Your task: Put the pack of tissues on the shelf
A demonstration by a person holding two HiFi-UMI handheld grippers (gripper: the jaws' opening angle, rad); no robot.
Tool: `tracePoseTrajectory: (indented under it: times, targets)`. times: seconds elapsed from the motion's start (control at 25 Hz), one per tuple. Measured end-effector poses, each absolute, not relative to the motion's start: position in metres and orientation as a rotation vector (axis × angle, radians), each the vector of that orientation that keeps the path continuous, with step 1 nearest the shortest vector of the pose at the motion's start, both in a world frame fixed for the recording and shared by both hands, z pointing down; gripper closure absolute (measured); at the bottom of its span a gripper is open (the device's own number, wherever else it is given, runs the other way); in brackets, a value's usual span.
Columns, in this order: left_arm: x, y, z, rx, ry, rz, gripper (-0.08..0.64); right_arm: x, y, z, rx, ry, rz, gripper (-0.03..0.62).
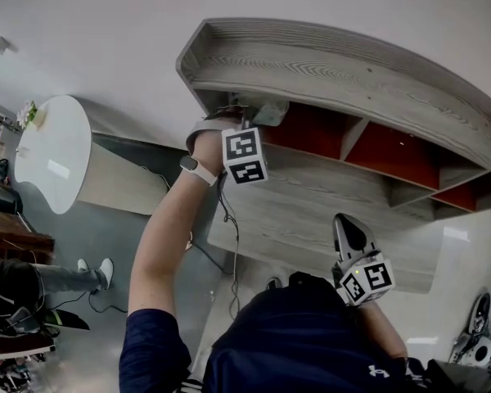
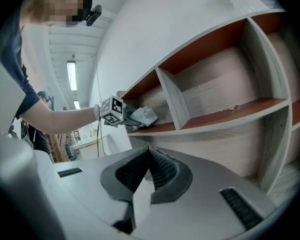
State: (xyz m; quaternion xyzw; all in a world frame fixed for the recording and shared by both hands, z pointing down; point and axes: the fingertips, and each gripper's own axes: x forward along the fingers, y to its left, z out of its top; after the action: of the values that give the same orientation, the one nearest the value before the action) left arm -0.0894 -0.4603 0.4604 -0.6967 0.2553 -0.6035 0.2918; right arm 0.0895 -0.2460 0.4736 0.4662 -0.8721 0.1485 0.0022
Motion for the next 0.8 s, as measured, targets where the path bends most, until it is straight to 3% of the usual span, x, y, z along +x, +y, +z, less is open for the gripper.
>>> tracePoseTrajectory:
  times: [0.44, 0.8]
  targets:
    - [-0.095, -0.477, 0.475, -1.820, 0.749, -1.644, 0.532, 0.093, -0.242, 0.478, 1.469, -2.737, 0.487, 0.581]
    - [-0.093, -0.475, 0.452, -1.819, 0.911, -1.512, 0.326, 0.094, -0.238, 0.479, 1.477, -2.745, 0.513, 0.581]
